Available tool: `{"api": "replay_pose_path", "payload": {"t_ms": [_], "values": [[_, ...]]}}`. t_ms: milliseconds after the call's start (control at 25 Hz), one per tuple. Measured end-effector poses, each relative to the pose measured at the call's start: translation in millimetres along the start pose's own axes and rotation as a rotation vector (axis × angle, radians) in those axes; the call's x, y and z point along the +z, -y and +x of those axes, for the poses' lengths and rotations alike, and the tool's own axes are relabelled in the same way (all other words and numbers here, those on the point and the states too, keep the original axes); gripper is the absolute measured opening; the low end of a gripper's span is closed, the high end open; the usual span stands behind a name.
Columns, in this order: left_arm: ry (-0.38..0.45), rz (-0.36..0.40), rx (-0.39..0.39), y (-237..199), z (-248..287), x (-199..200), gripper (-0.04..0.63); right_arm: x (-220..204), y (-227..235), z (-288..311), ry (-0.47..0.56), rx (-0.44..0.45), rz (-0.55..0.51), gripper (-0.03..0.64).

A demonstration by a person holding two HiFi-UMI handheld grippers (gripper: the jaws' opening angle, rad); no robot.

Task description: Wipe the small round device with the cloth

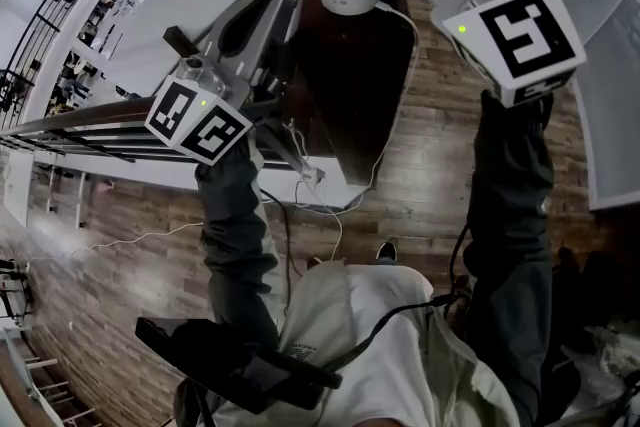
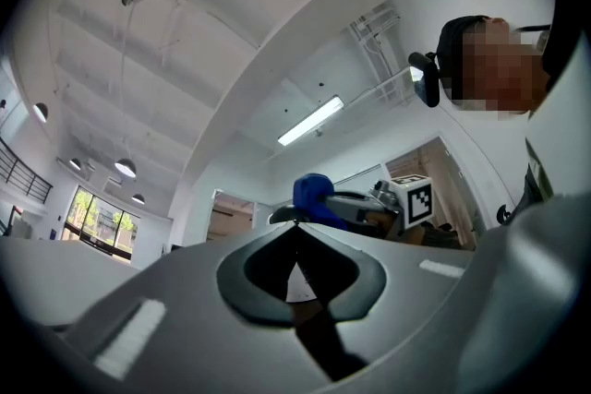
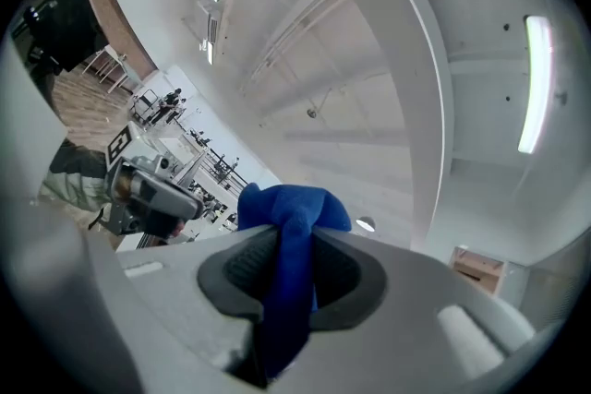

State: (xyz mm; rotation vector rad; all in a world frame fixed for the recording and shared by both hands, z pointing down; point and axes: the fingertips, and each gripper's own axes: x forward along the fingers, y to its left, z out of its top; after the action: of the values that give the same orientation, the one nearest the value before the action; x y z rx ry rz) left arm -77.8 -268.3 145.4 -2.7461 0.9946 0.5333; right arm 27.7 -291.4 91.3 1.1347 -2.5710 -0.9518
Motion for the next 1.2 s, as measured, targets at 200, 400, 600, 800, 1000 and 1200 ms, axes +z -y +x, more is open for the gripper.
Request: {"api": "replay_pose_path", "payload": {"t_ms": [200, 400, 600, 800, 1000, 1200], "values": [[0.005, -0.013, -0.008, 8.8, -4.8, 0.1, 0.005, 1.5, -1.9, 21.7, 0.003, 0.067, 0.043, 0.080], [0.011, -0.013, -0.005, 9.2, -12.5, 7.7, 0.005, -25.6, -13.4, 3.6, 0.007, 0.077, 0.159, 0.078], [0.001, -0.020, -0.001, 11.8, -14.8, -1.7, 0.005, -65.2, -50.6, -8.0, -0.119, 0.126, 0.041, 0.079], [-0.013, -0.016, -0.015, 18.7, -19.5, 0.0, 0.005, -43.4, -30.4, -11.5, -0.135, 0.070, -0.089, 0.080], [-0.004, -0.004, -0.007, 19.3, -30.7, 7.8, 0.005, 15.0, 4.1, 6.5, -0.112, 0.011, -0.191, 0.080], [-0.008, 0.006, 0.006, 15.7, -36.1, 7.1, 0.005, 27.2, -10.6, 57.3, -0.228, 0.100, -0.375, 0.080]]}}
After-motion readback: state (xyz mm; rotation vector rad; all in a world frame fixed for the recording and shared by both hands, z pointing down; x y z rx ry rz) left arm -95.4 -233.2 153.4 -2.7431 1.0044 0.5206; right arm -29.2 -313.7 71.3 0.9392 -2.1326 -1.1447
